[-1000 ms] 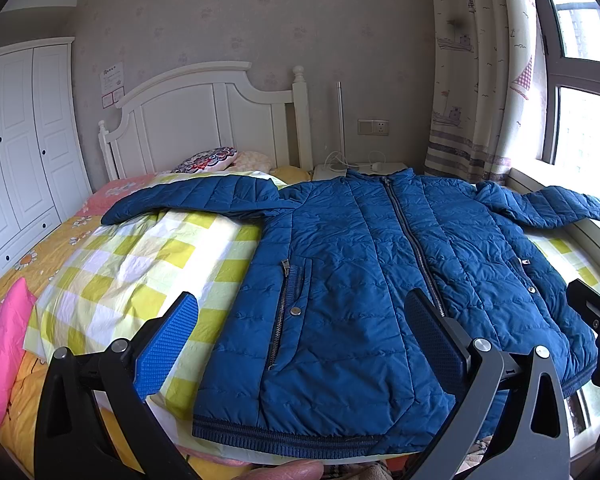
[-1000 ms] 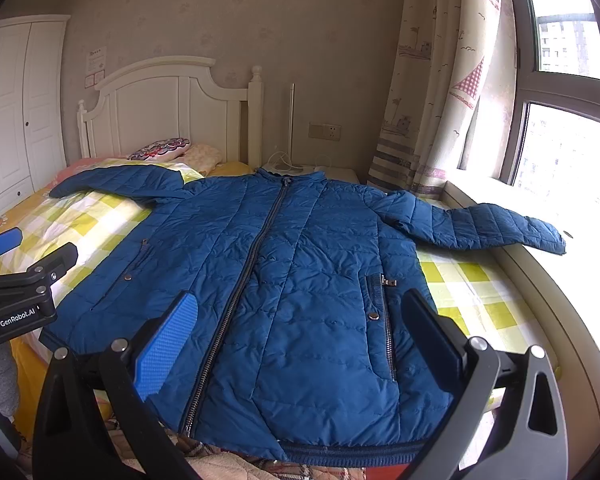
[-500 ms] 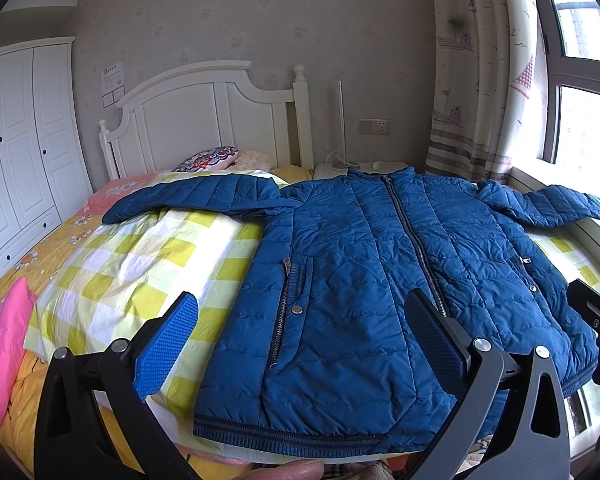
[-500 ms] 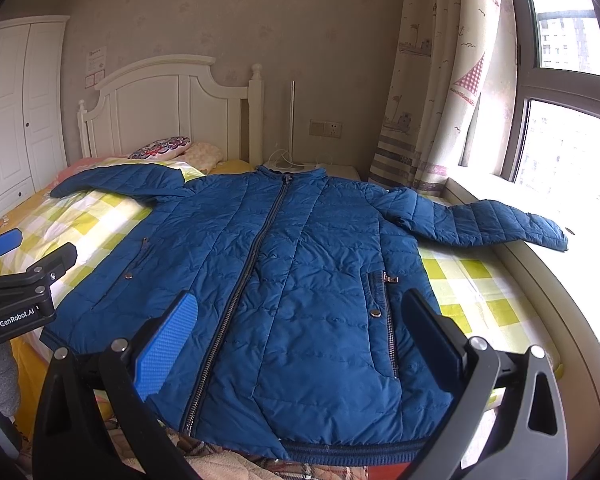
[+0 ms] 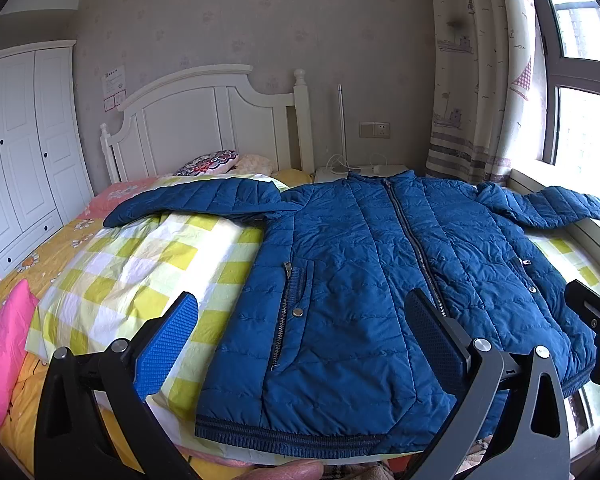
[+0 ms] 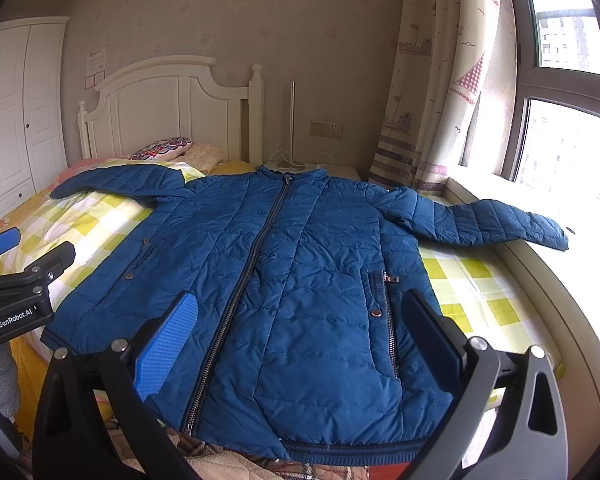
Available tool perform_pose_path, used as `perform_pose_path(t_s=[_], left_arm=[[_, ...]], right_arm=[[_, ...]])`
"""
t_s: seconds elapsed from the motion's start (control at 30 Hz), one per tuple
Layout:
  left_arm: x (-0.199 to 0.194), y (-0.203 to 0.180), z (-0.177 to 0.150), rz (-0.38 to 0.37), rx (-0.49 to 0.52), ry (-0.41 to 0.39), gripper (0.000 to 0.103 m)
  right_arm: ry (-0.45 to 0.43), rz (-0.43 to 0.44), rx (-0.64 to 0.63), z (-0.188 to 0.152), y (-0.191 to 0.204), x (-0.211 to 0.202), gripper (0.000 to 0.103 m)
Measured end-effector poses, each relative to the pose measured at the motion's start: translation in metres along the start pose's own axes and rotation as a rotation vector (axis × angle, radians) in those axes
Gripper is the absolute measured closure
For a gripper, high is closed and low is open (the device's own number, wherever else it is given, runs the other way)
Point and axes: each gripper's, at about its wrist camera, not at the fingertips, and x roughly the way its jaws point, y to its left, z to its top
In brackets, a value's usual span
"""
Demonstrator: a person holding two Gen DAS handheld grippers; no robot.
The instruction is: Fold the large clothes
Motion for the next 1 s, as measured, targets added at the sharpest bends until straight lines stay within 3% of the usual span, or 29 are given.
perform_pose_path(t_s=[0.33, 0.53, 0.7, 0.83, 1.0], left_arm=[[0.005, -0.005, -0.001, 0.004, 0.009, 0.023, 0.004], [0.026, -0.012, 0.005, -0.018, 0.020, 0.073, 0.004], [0.097, -0.031, 0.030, -0.055, 0.108, 0.172, 0.004], [0.195, -0.053, 0.057, -0.032, 0.210, 0.297, 0.004], [0.289, -0.059, 0.075, 0.007, 0.186, 0.374, 0.004]], right_arm=[[0.019, 0.010, 0.027, -0.006, -0.005, 0.007, 0.002], [0.034, 0.021, 0.063, -0.006, -0.027, 0.022, 0.002], [0.130, -0.017, 0.152, 0.002, -0.078, 0.070, 0.002], [0.211, -0.097, 0.312, 0.013, -0.152, 0.127, 0.002], [0.248, -0.208, 0.524, 0.025, -0.246, 0.193, 0.002]])
